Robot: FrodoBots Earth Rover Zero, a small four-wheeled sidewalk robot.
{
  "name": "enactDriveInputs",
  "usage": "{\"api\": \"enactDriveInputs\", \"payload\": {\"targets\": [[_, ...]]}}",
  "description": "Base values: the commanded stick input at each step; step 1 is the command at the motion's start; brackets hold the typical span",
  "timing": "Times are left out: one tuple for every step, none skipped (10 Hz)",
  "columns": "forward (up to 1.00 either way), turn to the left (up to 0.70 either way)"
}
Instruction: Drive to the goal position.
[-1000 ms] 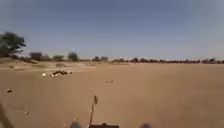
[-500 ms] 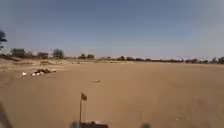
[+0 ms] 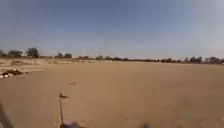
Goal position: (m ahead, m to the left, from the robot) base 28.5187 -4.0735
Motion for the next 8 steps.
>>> {"api": "enactDriveInputs", "payload": {"targets": [[0.5,0.0],[0.5,0.0],[0.5,0.0],[0.5,0.0],[0.5,0.0],[0.5,0.0],[0.5,0.0],[0.5,0.0]]}}
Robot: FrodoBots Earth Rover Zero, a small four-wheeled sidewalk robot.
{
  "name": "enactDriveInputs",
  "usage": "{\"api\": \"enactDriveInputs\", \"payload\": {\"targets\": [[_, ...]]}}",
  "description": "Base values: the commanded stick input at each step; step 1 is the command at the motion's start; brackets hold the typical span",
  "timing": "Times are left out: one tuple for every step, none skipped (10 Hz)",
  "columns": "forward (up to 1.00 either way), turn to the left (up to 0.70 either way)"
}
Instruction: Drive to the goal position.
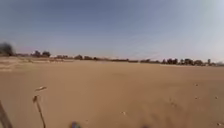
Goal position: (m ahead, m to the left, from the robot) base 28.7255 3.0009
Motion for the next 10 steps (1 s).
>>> {"api": "enactDriveInputs", "payload": {"targets": [[0.5,0.0],[0.5,0.0],[0.5,-0.24],[0.5,-0.42],[0.5,-0.44],[0.5,-0.44],[0.5,-0.44],[0.5,-0.44],[0.5,-0.44],[0.5,-0.44]]}}
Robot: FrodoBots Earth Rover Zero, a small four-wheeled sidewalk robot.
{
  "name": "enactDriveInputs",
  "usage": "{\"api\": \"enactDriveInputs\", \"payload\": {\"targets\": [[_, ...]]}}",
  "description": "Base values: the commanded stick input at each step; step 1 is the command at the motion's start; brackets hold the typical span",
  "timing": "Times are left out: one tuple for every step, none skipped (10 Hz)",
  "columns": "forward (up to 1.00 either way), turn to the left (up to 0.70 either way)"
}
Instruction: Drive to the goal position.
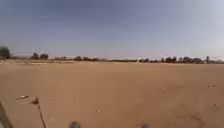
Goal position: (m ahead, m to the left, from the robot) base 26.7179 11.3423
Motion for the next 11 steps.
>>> {"api": "enactDriveInputs", "payload": {"targets": [[0.5,-0.44],[0.5,-0.43],[0.5,0.0],[0.5,0.0],[0.5,0.0],[0.5,0.0],[0.5,0.0],[0.5,0.0],[0.5,0.0],[0.5,0.0],[0.5,0.0]]}}
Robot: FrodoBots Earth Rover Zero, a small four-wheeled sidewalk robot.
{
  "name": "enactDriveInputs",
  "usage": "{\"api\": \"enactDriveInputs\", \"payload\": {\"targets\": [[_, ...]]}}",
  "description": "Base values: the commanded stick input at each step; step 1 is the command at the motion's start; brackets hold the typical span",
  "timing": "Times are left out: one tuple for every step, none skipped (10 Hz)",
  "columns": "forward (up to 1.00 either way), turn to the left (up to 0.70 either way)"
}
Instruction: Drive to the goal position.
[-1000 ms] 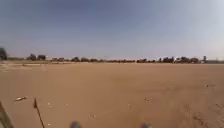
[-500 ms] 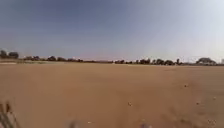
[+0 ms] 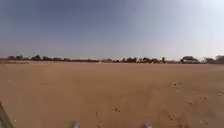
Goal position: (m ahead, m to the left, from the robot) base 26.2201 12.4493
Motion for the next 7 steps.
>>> {"api": "enactDriveInputs", "payload": {"targets": [[0.5,0.0],[0.5,0.0],[0.5,0.5],[0.5,0.5],[0.5,0.5],[0.5,0.5],[0.5,0.2]]}}
